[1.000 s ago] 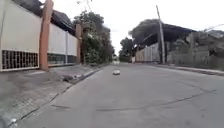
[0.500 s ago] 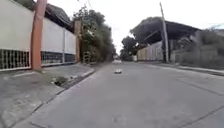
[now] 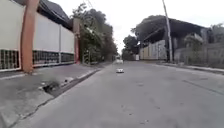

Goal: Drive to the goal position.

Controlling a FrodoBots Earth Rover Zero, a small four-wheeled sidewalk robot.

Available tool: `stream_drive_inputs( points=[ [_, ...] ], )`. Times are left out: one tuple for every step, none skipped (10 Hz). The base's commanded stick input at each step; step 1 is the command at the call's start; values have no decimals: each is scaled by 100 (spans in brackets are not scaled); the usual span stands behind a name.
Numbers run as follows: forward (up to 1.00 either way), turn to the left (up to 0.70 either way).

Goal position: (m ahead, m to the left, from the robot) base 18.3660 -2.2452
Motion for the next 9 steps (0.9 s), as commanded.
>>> stream_drive_inputs(
  points=[
    [100, 0],
    [100, 0],
    [100, 0],
    [100, 0],
    [100, 0],
    [100, 0],
    [100, 0],
    [100, 0],
    [100, 0]
  ],
)
